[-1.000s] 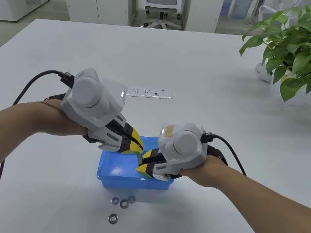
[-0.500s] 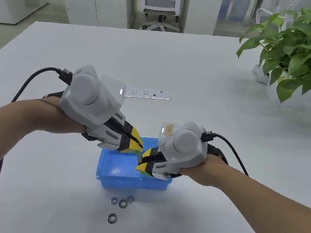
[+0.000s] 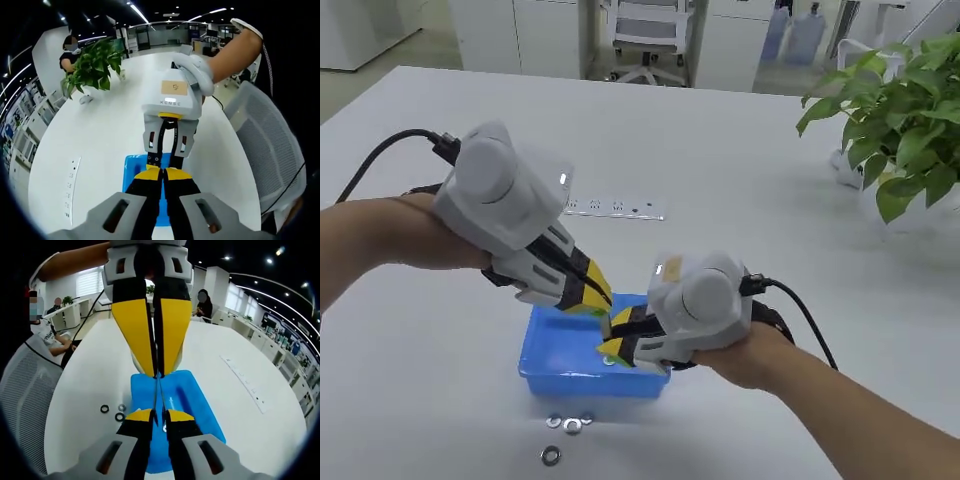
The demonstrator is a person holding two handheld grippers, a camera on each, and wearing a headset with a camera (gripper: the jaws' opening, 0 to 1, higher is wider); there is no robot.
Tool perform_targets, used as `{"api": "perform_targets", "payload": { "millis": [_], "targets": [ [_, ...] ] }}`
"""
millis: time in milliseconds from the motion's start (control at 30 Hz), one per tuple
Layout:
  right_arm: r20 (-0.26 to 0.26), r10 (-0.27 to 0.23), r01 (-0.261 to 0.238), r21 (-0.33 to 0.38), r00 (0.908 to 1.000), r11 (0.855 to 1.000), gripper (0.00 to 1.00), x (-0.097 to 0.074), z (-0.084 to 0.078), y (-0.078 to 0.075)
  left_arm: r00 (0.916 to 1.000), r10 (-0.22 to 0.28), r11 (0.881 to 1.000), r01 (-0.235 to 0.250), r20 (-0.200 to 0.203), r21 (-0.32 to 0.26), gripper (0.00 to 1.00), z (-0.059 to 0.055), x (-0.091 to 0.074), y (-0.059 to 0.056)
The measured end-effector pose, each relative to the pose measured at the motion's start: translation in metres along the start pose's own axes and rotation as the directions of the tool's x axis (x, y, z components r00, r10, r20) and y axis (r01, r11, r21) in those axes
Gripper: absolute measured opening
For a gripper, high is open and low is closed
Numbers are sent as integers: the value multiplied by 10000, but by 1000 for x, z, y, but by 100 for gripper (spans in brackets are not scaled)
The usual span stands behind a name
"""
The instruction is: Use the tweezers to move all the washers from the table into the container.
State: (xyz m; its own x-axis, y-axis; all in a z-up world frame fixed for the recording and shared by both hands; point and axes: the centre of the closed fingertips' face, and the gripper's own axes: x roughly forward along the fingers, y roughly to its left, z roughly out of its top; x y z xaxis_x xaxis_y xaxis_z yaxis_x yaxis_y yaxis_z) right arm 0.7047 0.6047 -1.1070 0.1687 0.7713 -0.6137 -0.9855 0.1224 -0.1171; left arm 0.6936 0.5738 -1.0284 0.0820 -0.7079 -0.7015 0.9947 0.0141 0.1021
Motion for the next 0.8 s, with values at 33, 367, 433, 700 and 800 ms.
{"api": "perform_targets", "payload": {
  "millis": [33, 367, 433, 700, 800],
  "targets": [
    [7, -11, 11, -21, 10000, 10000, 12, -1, 1, 1, 10000, -5, 10000, 5, 3, 8, 5, 1, -1, -1],
    [90, -3, 5, -234, 10000, 9997, 12, -7, 15, 19, 9999, 41, 10000, -41, -112, 36, 5, 7, -16, -20],
    [92, 23, -20, -304, 10000, 9995, 12, -7, 18, 24, 9999, 67, 10000, -66, -134, 43, 5, 6, -18, -24],
    [99, 188, -184, -466, 9998, 9987, 12, -4, 22, 41, 9997, 135, 9999, -136, -194, -74, 5, 1, -24, -40],
    [109, 282, -277, -485, 9995, 9984, 12, 0, 22, 49, 9995, 147, 9998, -150, -271, -107, 5, -3, -25, -47]
  ]
}}
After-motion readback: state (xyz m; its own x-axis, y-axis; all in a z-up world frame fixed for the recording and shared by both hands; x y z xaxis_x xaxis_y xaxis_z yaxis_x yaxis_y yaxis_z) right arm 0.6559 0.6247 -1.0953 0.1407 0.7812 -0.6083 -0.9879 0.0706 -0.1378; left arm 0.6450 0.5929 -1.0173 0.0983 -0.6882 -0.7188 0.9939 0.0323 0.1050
